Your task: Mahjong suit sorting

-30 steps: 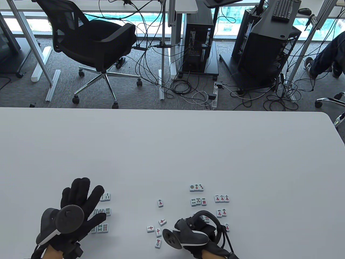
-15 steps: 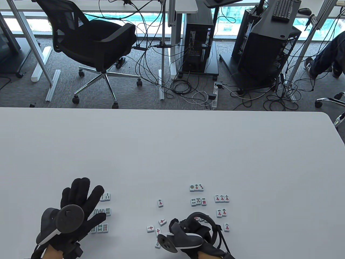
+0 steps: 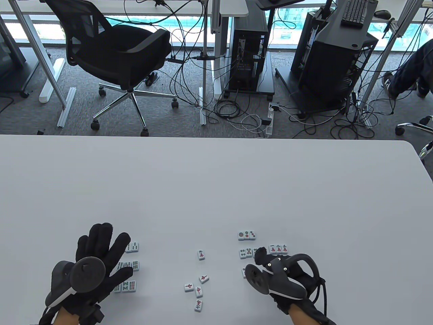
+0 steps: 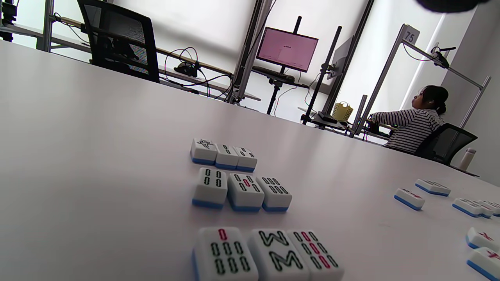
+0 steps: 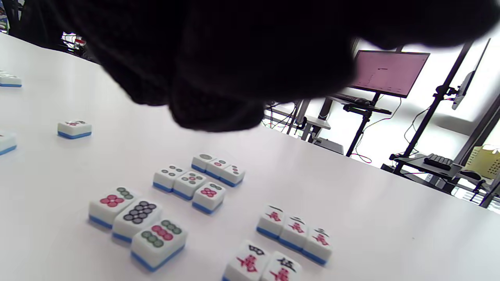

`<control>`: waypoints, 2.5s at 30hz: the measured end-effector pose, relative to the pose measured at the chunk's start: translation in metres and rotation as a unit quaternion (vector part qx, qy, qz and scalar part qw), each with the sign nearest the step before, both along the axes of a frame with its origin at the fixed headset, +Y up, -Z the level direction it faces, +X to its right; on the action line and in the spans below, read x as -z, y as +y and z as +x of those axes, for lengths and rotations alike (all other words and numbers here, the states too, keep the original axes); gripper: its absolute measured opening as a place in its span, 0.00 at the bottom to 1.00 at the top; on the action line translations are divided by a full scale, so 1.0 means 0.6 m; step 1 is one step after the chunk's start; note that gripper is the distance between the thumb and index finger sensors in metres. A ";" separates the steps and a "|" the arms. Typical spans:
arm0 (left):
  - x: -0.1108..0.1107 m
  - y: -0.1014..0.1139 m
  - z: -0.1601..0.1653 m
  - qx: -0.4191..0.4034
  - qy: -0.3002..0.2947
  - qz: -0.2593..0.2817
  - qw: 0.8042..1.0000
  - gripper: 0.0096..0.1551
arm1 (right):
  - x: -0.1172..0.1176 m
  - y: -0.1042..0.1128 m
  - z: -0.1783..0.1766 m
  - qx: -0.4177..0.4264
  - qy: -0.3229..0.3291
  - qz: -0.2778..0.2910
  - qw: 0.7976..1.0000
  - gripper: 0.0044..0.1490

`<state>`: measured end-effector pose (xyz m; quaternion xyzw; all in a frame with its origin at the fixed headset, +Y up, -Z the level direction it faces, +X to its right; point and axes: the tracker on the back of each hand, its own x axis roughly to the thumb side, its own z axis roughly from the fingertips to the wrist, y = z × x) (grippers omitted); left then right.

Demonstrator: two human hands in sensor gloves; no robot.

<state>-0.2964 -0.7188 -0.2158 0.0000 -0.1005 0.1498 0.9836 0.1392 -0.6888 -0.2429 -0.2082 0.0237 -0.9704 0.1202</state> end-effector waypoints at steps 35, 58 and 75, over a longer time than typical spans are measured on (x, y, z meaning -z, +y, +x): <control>0.001 -0.002 0.002 0.003 0.001 -0.008 1.000 0.50 | -0.023 -0.109 0.030 -0.077 -0.060 -0.094 0.991 0.39; -0.001 -0.001 0.001 -0.005 -0.005 0.002 1.000 0.50 | -0.047 -0.121 -0.245 -0.026 0.073 -0.115 0.990 0.39; -0.001 -0.005 0.002 0.001 -0.005 -0.002 1.000 0.49 | -0.063 -0.105 -0.182 -0.021 0.109 -0.130 0.985 0.35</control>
